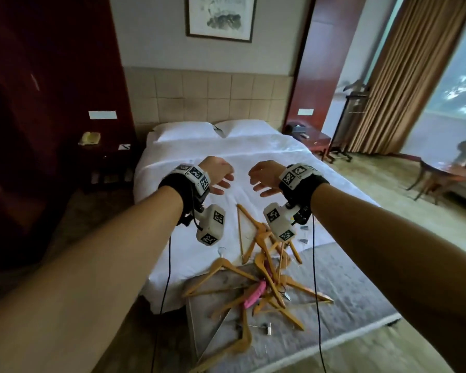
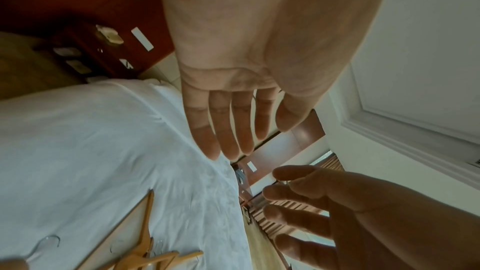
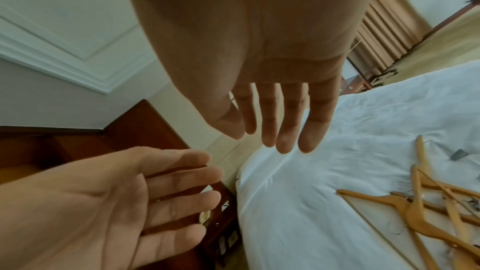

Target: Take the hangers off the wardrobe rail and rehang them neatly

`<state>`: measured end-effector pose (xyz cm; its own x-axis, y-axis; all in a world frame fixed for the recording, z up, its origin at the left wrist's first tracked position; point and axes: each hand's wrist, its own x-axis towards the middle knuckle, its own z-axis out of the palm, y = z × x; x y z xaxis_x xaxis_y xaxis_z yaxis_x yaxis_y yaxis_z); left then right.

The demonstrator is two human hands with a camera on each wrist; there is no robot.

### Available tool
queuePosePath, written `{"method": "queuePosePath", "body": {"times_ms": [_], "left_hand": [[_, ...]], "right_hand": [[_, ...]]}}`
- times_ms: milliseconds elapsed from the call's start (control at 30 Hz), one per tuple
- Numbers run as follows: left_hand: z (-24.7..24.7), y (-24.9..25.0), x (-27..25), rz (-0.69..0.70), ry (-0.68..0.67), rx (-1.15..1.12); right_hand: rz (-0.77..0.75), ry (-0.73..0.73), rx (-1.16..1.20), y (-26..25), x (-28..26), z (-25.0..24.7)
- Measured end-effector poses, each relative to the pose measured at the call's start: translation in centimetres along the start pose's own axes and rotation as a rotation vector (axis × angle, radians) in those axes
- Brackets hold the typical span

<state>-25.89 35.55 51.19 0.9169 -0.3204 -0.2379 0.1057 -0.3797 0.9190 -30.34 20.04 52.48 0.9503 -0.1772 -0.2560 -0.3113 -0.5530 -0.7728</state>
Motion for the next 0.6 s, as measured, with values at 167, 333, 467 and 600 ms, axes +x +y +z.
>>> {"method": "queuePosePath", "body": {"times_ms": [167,333,467,600], "left_hand": [[2.6,-1.0,7.0,-0.02,-0.106,-0.038],[4.7,-3.4,12.1,-0.093,-0.22,-0.063],[6.8,-5.2,14.5,-0.219,-0.318,-0.096],[9.0,-7.0,16.9,-0.26,-0.318,-0.132]], "right_hand": [[0.122,0.04,-0.008,3.3,6.3,-1.8],[0.227,0.048,-0.019,7.6,9.8,-1.7],[0.278,0.023,-0.025,11.0,12.1,-1.5],[0.338,0.048,0.033,15.0,13.8,-1.4]]}}
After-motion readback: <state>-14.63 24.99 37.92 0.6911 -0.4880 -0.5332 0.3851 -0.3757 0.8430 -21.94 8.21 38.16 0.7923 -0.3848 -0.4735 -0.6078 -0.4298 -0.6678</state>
